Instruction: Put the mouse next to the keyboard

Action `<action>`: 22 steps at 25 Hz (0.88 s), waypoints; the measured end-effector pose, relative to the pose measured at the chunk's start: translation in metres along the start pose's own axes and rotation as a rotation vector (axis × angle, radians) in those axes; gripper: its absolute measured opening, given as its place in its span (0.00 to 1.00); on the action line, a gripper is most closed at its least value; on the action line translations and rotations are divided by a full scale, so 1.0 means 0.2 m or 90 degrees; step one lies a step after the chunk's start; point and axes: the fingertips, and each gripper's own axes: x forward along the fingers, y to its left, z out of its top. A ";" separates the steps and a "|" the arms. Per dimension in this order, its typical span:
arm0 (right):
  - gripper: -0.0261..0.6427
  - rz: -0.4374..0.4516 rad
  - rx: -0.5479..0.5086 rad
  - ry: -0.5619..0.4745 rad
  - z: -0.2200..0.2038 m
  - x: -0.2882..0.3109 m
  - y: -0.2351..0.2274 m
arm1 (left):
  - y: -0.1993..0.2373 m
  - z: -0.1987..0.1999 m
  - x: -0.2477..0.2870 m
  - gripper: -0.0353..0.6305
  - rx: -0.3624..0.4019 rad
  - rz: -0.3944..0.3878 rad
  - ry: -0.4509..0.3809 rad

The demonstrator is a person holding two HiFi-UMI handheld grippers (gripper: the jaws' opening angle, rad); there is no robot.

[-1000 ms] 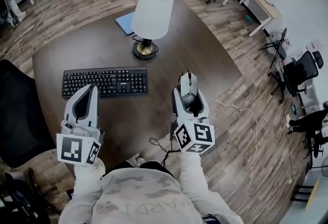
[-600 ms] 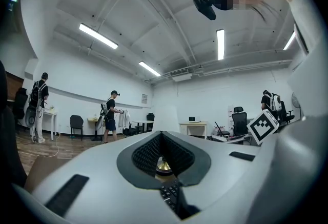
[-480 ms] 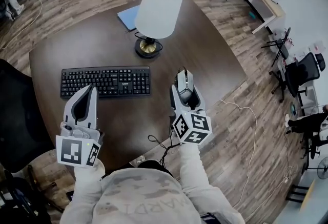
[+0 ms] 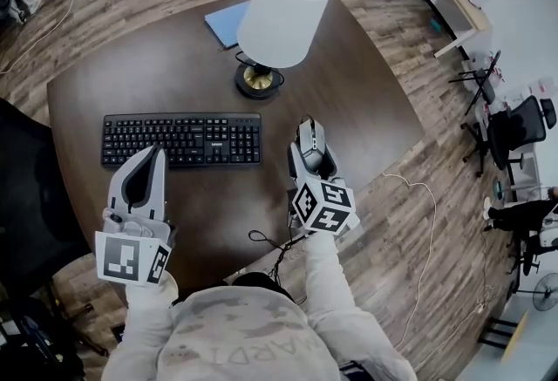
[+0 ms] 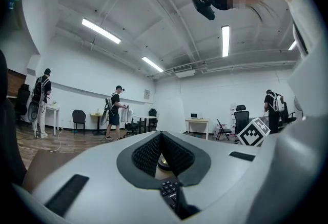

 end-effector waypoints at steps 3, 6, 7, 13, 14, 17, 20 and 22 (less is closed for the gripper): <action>0.49 -0.001 0.000 0.023 -0.06 0.05 0.00 | 0.02 -0.02 0.02 0.06 -0.003 0.002 0.005; 0.49 -0.002 0.000 0.044 -0.12 0.11 -0.01 | 0.03 -0.05 0.03 0.06 -0.004 0.003 0.011; 0.49 -0.003 0.001 0.052 -0.14 0.12 -0.01 | 0.04 -0.05 0.03 0.06 -0.005 0.004 0.013; 0.50 -0.007 -0.005 0.091 -0.24 0.23 -0.01 | 0.08 -0.11 0.04 0.06 -0.012 0.013 0.026; 0.49 -0.008 -0.007 0.097 -0.25 0.25 -0.01 | 0.09 -0.11 0.05 0.06 -0.013 0.014 0.028; 0.49 -0.012 -0.014 0.116 -0.30 0.30 -0.01 | 0.11 -0.14 0.05 0.06 -0.016 0.018 0.033; 0.50 -0.019 -0.017 0.135 -0.35 0.34 -0.02 | 0.14 -0.16 0.06 0.06 -0.019 0.021 0.036; 0.49 -0.022 -0.017 0.147 -0.37 0.36 -0.03 | 0.15 -0.17 0.07 0.06 -0.021 0.024 0.039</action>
